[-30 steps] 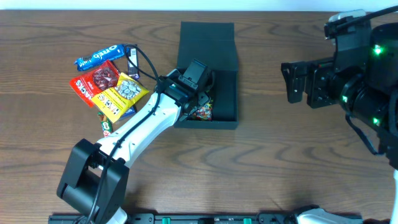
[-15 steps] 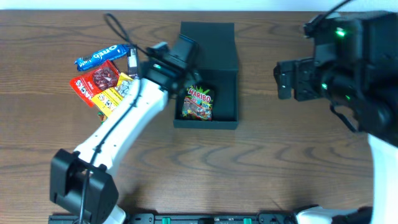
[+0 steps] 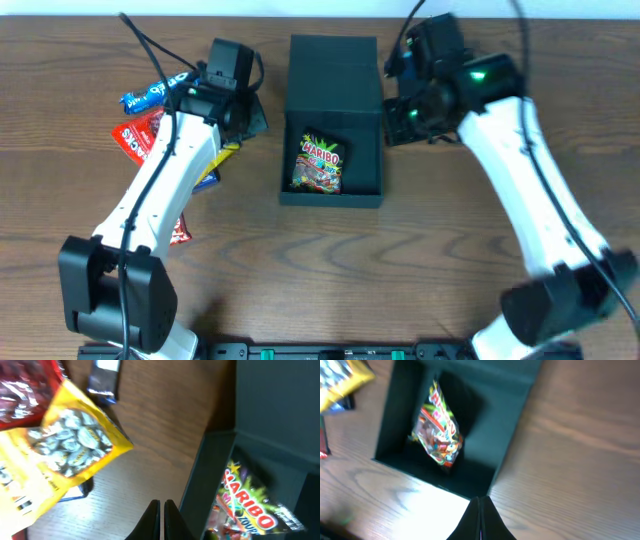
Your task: Pack container
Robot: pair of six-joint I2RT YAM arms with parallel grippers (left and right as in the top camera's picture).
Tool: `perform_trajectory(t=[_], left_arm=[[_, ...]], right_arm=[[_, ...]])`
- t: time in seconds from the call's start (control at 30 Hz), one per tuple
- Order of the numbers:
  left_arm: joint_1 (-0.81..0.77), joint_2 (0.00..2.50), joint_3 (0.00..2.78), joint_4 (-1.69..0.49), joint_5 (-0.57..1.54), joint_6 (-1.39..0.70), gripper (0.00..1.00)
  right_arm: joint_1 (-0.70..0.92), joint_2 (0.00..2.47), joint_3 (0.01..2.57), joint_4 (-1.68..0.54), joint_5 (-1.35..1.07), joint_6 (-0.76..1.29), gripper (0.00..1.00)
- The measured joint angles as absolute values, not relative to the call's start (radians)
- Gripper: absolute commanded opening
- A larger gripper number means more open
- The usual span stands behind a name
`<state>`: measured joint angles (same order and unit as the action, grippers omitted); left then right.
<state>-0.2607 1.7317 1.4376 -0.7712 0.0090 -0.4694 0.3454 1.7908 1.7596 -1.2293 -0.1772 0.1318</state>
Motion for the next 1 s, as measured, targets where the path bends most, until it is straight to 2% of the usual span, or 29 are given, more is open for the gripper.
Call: perform_trajectory(t=[0.23,0.4,1.0], left_arm=[[-0.261,1.745,1.254,-0.617,0.131,-0.443,0.06],[-0.263,1.747,1.201,-0.595,0.196,-0.440,0.06],[-0.263,1.879,1.197,-0.541,0.327,-0.410,0.06]], right_arm=[[0.397,1.971,1.671,-1.174,-0.218,0.180,0.01],[0.442,2.078,1.664,-1.132,-0.229,0.213,0.01],[0.513,2.184,1.661,-0.952,-0.171,0.286,0.01]])
